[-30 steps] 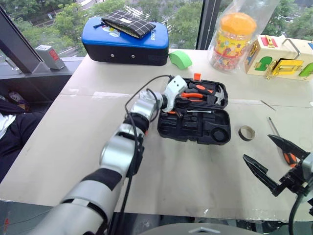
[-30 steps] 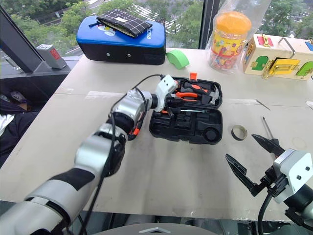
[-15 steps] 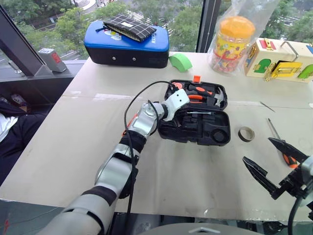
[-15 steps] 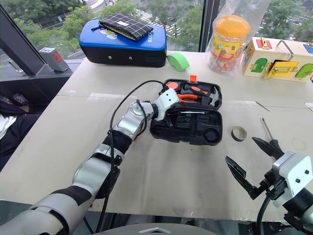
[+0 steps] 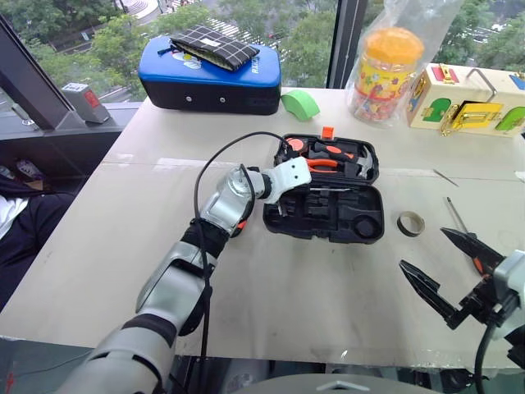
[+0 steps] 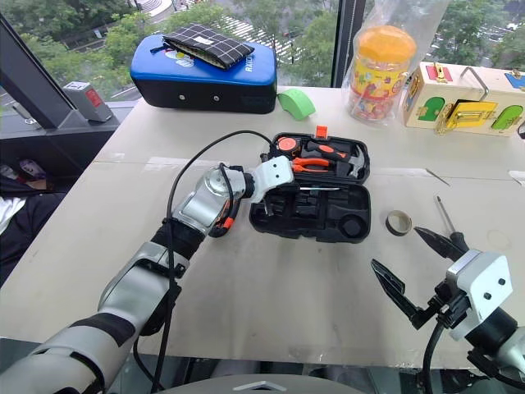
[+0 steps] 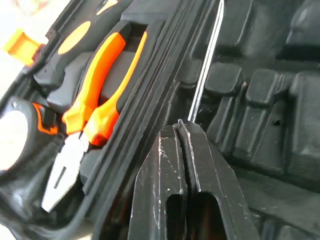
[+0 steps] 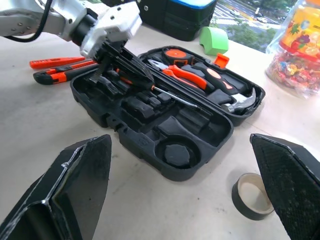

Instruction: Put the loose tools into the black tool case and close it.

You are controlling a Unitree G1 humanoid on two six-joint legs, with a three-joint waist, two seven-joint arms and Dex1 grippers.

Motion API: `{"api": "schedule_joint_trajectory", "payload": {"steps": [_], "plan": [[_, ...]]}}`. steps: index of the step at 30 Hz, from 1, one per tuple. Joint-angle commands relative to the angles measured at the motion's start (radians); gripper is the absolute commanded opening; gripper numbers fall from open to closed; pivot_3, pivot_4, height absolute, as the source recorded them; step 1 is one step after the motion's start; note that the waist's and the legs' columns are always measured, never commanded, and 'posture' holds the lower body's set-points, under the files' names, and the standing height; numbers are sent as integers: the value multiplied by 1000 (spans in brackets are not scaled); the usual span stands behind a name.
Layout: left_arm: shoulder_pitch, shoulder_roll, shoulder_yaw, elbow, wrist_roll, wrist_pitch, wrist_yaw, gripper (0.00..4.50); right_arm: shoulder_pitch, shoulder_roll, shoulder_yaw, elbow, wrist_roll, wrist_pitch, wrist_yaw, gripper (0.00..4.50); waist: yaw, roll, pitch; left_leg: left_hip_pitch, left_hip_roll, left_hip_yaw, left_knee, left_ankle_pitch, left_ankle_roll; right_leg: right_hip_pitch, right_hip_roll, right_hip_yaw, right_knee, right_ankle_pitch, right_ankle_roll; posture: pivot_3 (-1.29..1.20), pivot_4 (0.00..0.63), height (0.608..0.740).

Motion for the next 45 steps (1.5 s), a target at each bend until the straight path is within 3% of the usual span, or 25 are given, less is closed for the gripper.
{"api": "schedule_joint_trajectory", "payload": {"steps": [1,5,8,11,15,18,19,20,24,26,29,32,38,41,42,43,44,45], "plan": [[-11,23,-75,119,98,-141,42,20,-22,-12,3,-15,8,7,-10,4500,1,0,0,0,0,0,0,0,0,1,0,0,0,0,0,0,150,740],[-26,45,-102,187,133,-282,67,20,-18,-4,8,-28,4,13,-13,4500,4,0,0,5,0,0,0,0,0,5,-1,0,-1,0,0,0,150,740],[-31,8,31,170,-28,-216,30,20,12,16,13,-40,-10,13,-28,4500,2,0,1,6,1,0,-1,0,0,6,-1,0,-1,0,0,0,150,740],[-15,-31,211,-6,-329,67,-128,20,49,52,1,-39,-6,10,-53,4500,1,-1,7,6,1,0,-1,0,0,6,-1,-1,-1,0,0,0,150,740],[57,42,302,-332,-589,471,-280,20,77,86,-46,-22,30,0,-64,4500,-1,0,7,-4,3,-2,0,0,0,-3,-1,-2,0,0,0,0,150,740],[131,129,314,-532,-706,641,-351,588,80,89,-92,12,57,9,-71,4500,-1,1,6,-5,3,-2,0,0,0,-4,-1,-2,-1,0,0,0,150,740],[169,163,309,-620,-745,695,-367,1247,86,95,-129,41,74,9,-74,4500,0,2,6,-4,3,-2,0,0,0,-3,-1,-2,-1,0,0,0,150,740],[203,207,310,-682,-781,724,-406,1542,78,96,-146,56,77,34,-107,4500,1,2,6,-4,3,-2,-1,0,0,-3,-1,-1,-1,0,0,0,150,740],[311,292,287,-899,-855,794,-427,3469,67,86,-279,156,121,93,-176,4500,13,3,8,-4,3,-1,0,0,0,-3,-4,2,-1,0,0,0,150,740],[371,357,277,-963,-850,752,-484,4325,35,-29,-310,185,166,316,-277,4500,14,3,8,-4,2,-1,0,0,0,-3,-5,3,-1,0,-1,0,150,740],[415,390,265,-1022,-863,737,-492,4474,-37,-186,-307,233,160,559,-368,4500,8,4,8,-2,2,6,-1,0,0,-2,-4,10,-1,0,-1,0,150,740],[425,372,271,-1071,-903,767,-442,4474,-219,-299,-237,333,191,741,-421,4500,7,4,9,-2,2,6,0,0,0,-2,-2,10,-2,0,-1,0,150,740],[444,328,239,-1126,-877,733,-353,4474,-569,-363,-21,616,122,924,-450,4500,5,2,9,-4,2,5,0,0,0,-3,0,9,-3,0,-1,0,150,740],[465,341,234,-1139,-857,704,-336,4500,-675,-359,88,719,63,946,-441,3744,6,2,9,-5,2,4,-1,-1,1,-4,-1,8,-6,0,-1,0,150,740],[476,348,233,-1147,-852,694,-333,4500,-702,-361,115,738,49,947,-432,3344,2,2,9,-6,2,3,-1,-1,2,-4,-1,8,-6,0,-1,0,150,740],[484,354,231,-1153,-850,687,-331,4500,-722,-362,130,752,39,951,-424,2595,2,2,9,-5,2,4,-2,-1,2,-4,-1,9,-7,0,-1,0,150,740],[488,348,238,-1156,-865,697,-316,4500,-738,-368,145,762,25,950,-420,2351,1,2,9,-5,3,4,-2,-1,2,-4,-1,10,-7,0,0,0,150,740],[495,348,244,-1160,-876,702,-308,4500,-757,-377,162,768,14,953,-411,1794,1,2,9,-5,3,4,-2,-1,3,-4,-1,10,-7,0,0,0,150,740]]}}
